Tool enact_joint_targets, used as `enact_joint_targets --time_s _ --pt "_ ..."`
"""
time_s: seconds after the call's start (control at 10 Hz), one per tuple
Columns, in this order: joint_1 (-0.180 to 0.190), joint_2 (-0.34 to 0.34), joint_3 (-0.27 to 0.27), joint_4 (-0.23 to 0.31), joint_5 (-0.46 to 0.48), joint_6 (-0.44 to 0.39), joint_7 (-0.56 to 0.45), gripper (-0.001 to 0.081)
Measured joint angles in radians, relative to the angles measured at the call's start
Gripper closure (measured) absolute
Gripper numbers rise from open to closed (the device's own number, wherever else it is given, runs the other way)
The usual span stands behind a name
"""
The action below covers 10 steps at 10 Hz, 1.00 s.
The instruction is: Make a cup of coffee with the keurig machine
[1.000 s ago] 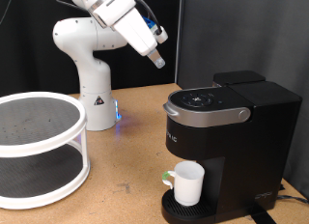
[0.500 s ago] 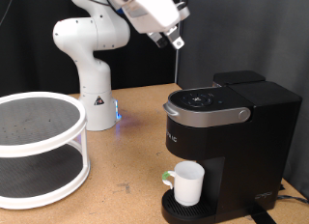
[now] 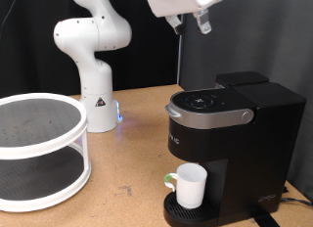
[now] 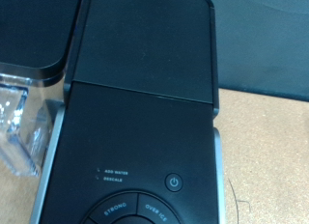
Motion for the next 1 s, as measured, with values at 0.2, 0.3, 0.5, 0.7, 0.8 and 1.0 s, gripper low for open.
enact_joint_targets --time_s 0.2,0.3,0.5,0.7,0.8,1.0 --pt "0.000 0.057 0.018 0.081 -0.043 -0.034 0.018 0.0003" --pt "0.000 0.082 0.024 0.108 -0.051 -0.034 0.025 0.0003" --pt "0.000 0.116 0.034 0.128 -0.073 -0.007 0.030 0.0003" --pt "0.000 0.139 0.045 0.122 -0.107 0.023 0.029 0.0003" --pt "0.000 0.147 0.050 0.110 -0.118 0.044 0.026 0.0003" --pt "0.000 0.161 0.061 0.072 -0.144 0.107 0.018 0.0003"
